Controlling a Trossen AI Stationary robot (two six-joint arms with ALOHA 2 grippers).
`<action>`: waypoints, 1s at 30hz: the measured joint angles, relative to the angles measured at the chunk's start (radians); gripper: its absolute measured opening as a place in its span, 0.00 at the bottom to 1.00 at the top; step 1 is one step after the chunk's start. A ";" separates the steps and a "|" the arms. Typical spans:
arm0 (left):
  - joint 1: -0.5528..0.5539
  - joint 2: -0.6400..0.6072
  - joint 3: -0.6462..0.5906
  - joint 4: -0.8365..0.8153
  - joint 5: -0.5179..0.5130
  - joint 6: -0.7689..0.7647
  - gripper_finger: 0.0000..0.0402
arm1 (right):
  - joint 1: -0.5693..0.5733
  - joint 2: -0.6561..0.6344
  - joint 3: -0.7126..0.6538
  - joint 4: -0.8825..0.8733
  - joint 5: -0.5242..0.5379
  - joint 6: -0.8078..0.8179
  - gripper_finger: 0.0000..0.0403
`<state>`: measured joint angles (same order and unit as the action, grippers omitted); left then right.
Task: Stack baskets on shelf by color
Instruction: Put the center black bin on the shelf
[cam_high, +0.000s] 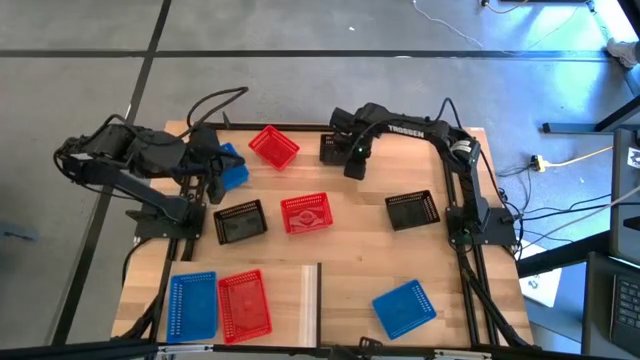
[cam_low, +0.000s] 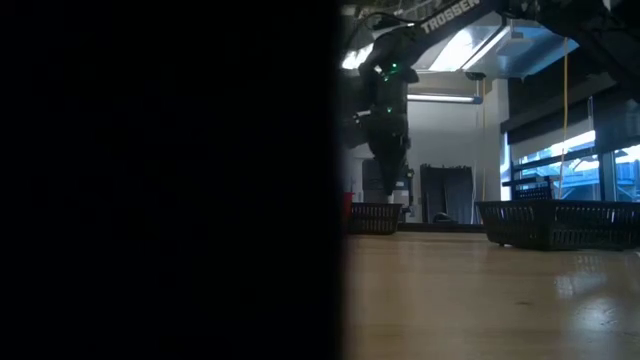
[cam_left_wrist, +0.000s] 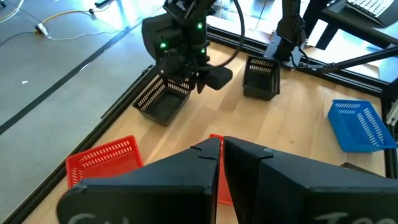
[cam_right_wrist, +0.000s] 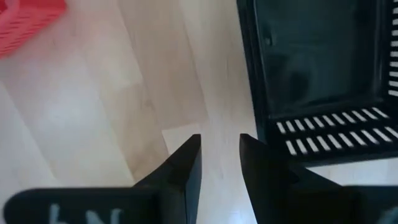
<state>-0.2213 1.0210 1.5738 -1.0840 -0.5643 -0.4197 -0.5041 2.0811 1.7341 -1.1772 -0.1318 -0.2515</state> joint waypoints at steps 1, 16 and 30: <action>0.002 0.000 0.000 0.000 0.000 0.000 0.03 | 0.000 0.000 -0.005 0.019 0.002 -0.007 0.26; 0.006 0.000 0.000 0.000 0.001 0.000 0.03 | 0.000 0.000 -0.007 0.068 0.052 -0.020 0.26; 0.006 0.000 0.000 0.000 0.001 0.000 0.03 | 0.000 0.029 -0.008 0.116 0.070 -0.020 0.26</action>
<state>-0.2150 1.0206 1.5742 -1.0836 -0.5636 -0.4194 -0.5041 2.1102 1.7264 -1.0615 -0.0618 -0.2710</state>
